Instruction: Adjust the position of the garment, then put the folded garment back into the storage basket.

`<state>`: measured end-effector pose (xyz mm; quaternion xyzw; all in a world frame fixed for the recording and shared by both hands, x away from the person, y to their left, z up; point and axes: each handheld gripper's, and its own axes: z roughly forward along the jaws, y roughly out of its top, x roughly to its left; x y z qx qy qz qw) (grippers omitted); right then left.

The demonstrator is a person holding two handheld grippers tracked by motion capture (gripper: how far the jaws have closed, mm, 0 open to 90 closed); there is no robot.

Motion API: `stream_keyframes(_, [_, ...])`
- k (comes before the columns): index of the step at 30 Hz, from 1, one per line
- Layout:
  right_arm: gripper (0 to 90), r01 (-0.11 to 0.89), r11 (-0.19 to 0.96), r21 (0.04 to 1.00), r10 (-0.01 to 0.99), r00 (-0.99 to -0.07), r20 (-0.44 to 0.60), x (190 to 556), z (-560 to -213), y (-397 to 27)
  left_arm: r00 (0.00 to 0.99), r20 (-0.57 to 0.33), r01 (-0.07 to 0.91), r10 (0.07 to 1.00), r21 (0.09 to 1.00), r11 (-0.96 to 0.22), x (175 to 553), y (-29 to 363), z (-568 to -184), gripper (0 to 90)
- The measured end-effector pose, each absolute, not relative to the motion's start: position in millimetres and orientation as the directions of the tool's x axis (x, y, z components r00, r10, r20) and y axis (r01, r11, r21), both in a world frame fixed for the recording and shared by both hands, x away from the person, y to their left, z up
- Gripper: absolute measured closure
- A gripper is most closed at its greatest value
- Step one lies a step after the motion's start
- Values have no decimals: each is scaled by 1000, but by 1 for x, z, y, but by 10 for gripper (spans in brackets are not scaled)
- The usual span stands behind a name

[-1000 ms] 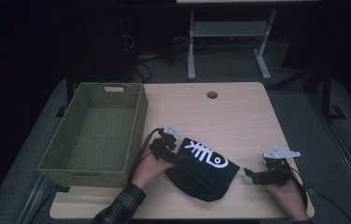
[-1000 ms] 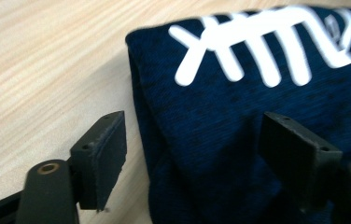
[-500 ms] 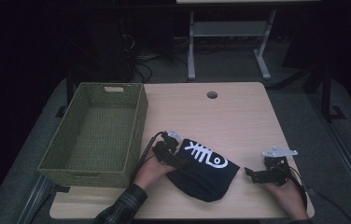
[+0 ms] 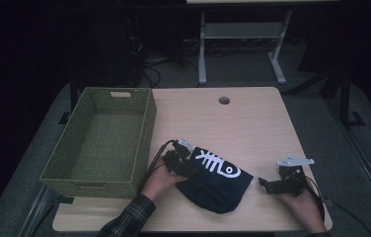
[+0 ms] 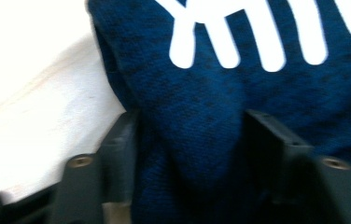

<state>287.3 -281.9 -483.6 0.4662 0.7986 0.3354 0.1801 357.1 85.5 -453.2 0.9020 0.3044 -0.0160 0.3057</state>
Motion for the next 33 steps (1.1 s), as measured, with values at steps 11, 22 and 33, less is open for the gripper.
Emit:
stream_keyframes(11, [17,623,345,702,863,-505,25,287,-484,-282,810,-277,577,516,527,-623,362,86,-454,626])
stream_keyframes(22, [18,627,341,700,865,-501,28,287,-483,-282,799,-300,595,521,517,-616,362,84,-445,722])
stream_keyframes(33, [17,629,337,701,866,-500,33,287,-484,-281,804,-310,591,508,507,-627,359,74,-403,727])
